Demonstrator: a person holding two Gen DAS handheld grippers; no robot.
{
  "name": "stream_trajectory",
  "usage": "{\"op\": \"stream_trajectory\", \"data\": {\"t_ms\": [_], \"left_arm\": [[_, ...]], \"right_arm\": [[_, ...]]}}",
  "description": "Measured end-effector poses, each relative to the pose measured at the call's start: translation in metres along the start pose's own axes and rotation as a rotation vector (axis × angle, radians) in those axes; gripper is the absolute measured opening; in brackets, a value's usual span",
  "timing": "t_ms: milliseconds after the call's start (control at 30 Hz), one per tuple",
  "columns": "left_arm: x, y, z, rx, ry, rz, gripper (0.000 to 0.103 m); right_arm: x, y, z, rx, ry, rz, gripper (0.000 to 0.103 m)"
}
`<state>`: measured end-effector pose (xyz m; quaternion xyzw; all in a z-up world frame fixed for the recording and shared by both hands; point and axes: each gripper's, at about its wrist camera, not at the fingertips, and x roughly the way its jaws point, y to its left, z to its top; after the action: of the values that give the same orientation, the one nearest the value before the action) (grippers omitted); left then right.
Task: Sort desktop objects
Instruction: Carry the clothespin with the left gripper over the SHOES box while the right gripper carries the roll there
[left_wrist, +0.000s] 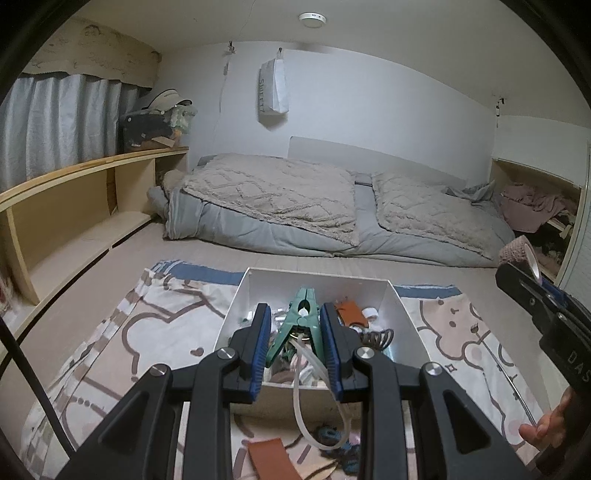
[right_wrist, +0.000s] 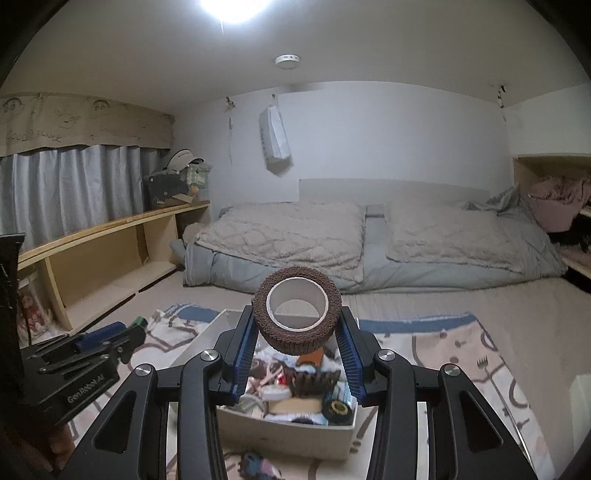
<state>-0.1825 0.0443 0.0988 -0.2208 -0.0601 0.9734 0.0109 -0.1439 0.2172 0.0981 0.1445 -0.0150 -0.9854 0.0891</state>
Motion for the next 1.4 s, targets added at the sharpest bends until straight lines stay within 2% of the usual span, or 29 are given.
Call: {"op": "stream_trajectory", "data": {"t_ms": [333, 667, 1133, 1267, 1400], "left_arm": [[0.022, 0.001, 0.038, -0.021, -0.038, -0.016, 0.027], [0.060, 0.004, 0.050, -0.007, -0.027, 0.001, 0.027], [0.142, 0.014, 0.015, -0.007, 0.122, 0.043, 0.027], [0.159, 0.014, 0.004, -0.015, 0.159, 0.030, 0.027], [0.174, 0.010, -0.007, 0.002, 0.193, 0.032, 0.023]], "right_arm": [[0.025, 0.002, 0.018, 0.026, -0.003, 0.022, 0.043], [0.059, 0.005, 0.017, 0.024, 0.027, 0.045, 0.043], [0.112, -0.016, -0.020, 0.068, 0.172, 0.026, 0.043], [0.120, -0.020, -0.029, 0.065, 0.202, 0.012, 0.043], [0.130, -0.023, -0.037, 0.079, 0.238, 0.010, 0.043]]}}
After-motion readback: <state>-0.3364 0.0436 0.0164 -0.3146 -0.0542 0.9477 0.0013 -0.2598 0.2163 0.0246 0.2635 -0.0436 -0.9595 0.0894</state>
